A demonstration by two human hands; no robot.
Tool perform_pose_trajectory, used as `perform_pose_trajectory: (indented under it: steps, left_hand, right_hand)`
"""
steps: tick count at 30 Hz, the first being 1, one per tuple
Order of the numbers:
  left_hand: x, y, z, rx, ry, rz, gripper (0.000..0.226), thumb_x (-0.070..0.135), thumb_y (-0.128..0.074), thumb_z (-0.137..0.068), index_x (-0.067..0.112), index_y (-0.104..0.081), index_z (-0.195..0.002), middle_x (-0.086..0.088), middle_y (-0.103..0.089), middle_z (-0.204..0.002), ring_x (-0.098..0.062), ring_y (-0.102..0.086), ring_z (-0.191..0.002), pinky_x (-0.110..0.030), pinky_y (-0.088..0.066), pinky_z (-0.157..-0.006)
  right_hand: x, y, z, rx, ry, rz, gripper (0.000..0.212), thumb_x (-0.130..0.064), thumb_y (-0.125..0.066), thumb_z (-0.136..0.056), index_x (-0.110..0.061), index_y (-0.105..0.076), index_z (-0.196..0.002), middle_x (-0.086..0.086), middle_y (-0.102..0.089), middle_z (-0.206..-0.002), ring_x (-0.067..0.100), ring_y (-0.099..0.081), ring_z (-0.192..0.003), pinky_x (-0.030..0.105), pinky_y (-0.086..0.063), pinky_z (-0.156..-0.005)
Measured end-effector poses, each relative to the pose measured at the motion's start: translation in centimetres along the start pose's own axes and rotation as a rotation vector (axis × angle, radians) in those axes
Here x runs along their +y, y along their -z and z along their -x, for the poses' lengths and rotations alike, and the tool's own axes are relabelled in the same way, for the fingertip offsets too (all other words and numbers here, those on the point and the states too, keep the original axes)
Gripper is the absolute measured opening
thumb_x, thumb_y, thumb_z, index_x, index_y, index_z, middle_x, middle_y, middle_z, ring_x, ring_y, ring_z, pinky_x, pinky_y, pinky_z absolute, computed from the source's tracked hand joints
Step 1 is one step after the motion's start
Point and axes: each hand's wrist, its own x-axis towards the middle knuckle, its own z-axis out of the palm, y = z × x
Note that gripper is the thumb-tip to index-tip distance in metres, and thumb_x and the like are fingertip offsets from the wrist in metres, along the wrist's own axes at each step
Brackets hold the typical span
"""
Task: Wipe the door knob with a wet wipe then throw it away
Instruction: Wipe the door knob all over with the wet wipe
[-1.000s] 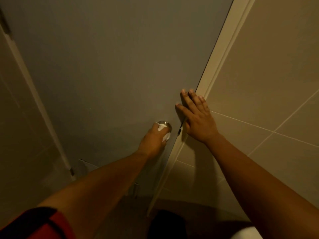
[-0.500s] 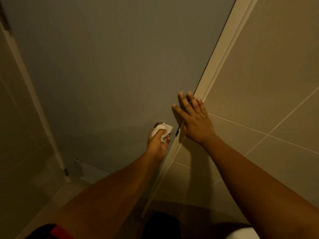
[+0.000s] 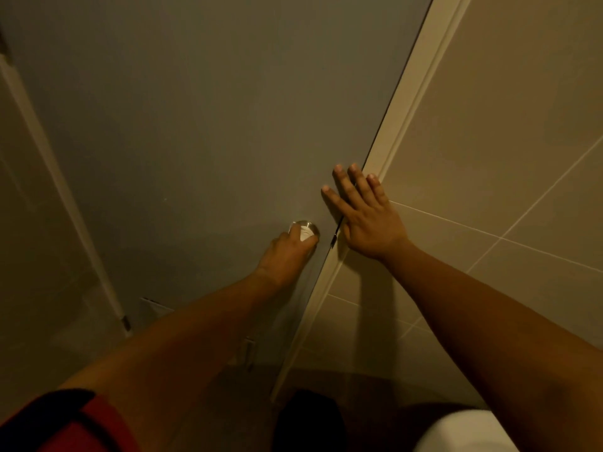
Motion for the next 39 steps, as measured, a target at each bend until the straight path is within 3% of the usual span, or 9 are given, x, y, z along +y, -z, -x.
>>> perform_pose_trajectory:
  steps: [3,5,11,15,20,24,27,32,39]
  left_hand:
    - [1.9,0.1,0.3,0.103,0.388,0.689,0.022,0.023,-0.061,-0.092,0.026,-0.057,-0.114,-0.004,-0.054,-0.119,-0.021,-0.059,-0.101,-0.024,-0.050,-0.074]
    - [2.3,-0.9,-0.4,0.147,0.570,1.058,0.042,0.009,-0.069,-0.084,0.019,-0.055,-0.123,-0.009,-0.057,-0.122,-0.024,-0.060,-0.100,-0.029,-0.055,-0.069]
    - [2.5,-1.6,-0.6,0.140,0.669,1.923,0.037,0.005,-0.058,-0.092,0.011,-0.051,-0.128,-0.012,-0.060,-0.091,-0.013,-0.054,-0.061,-0.018,-0.045,-0.044]
    - [2.1,-1.4,-0.1,0.134,0.616,1.431,0.042,0.010,-0.066,-0.088,0.019,-0.047,-0.125,-0.016,-0.061,-0.101,-0.019,-0.060,-0.067,-0.028,-0.052,-0.052]
    - [0.8,-0.3,0.9,0.067,0.237,0.467,0.062,0.021,-0.068,-0.087,0.030,-0.040,-0.141,-0.011,-0.044,-0.137,-0.030,-0.053,-0.119,-0.034,-0.048,-0.090]
    - [-1.0,1.0,1.6,-0.033,0.085,0.318,0.066,0.036,-0.065,-0.089,0.027,-0.034,-0.147,-0.008,-0.033,-0.151,-0.029,-0.043,-0.133,-0.040,-0.043,-0.105]
    - [-3.0,2.2,2.7,-0.062,-0.037,0.336,0.059,0.036,-0.061,-0.092,0.029,-0.039,-0.146,-0.007,-0.037,-0.148,-0.028,-0.047,-0.131,-0.036,-0.044,-0.105]
    - [-4.3,3.9,2.8,-0.013,-0.134,0.367,0.047,0.046,-0.041,-0.097,0.019,-0.061,-0.129,-0.003,-0.053,-0.136,-0.017,-0.055,-0.124,-0.039,-0.046,-0.107]
    - [-4.1,4.8,1.3,-0.095,-0.163,0.231,0.047,0.022,-0.065,-0.087,0.026,-0.056,-0.133,-0.008,-0.057,-0.138,-0.023,-0.058,-0.121,-0.039,-0.052,-0.100]
  right_hand:
    - [0.1,0.1,-0.1,-0.008,0.020,0.005,0.079,-0.031,-0.051,-0.084,-0.022,-0.017,-0.155,0.013,-0.009,-0.164,0.032,0.000,-0.150,0.047,0.004,-0.121]
    - [0.2,0.2,0.0,-0.017,0.032,0.005,0.080,-0.032,-0.050,-0.083,-0.022,-0.017,-0.155,0.013,-0.008,-0.164,0.033,0.000,-0.150,0.048,0.002,-0.121]
    - [0.2,0.0,0.0,-0.044,0.032,-0.008,0.084,-0.037,-0.051,-0.081,-0.022,-0.015,-0.155,0.013,-0.005,-0.164,0.034,0.002,-0.150,0.051,-0.003,-0.121]
    - [0.1,0.0,0.1,-0.063,0.020,-0.012,0.085,-0.040,-0.052,-0.081,-0.023,-0.014,-0.155,0.012,-0.003,-0.164,0.033,0.005,-0.150,0.050,0.001,-0.121]
    - [-0.3,0.7,0.0,-0.095,-0.006,-0.066,0.083,-0.042,-0.051,-0.082,-0.022,-0.017,-0.155,0.012,-0.001,-0.164,0.032,0.010,-0.149,0.051,0.001,-0.121]
    - [-2.9,0.8,0.9,0.036,-0.113,-0.347,0.056,-0.030,-0.053,-0.083,-0.008,-0.052,-0.135,0.017,-0.035,-0.154,0.036,-0.024,-0.145,0.051,-0.021,-0.119]
    - [-6.1,-0.2,2.3,-0.022,-0.228,-0.680,0.036,-0.025,-0.051,-0.085,-0.007,-0.067,-0.112,0.015,-0.064,-0.114,0.031,-0.056,-0.110,0.041,-0.050,-0.090]
    - [-10.6,-2.0,3.2,-0.106,-0.607,-1.005,0.039,-0.034,-0.060,-0.090,-0.013,-0.063,-0.124,0.008,-0.066,-0.110,0.021,-0.060,-0.098,0.031,-0.050,-0.084]
    - [-12.7,-2.5,3.1,-0.066,-0.786,-1.227,0.046,-0.036,-0.065,-0.087,-0.017,-0.059,-0.129,0.004,-0.068,-0.119,0.014,-0.064,-0.101,0.029,-0.054,-0.089]
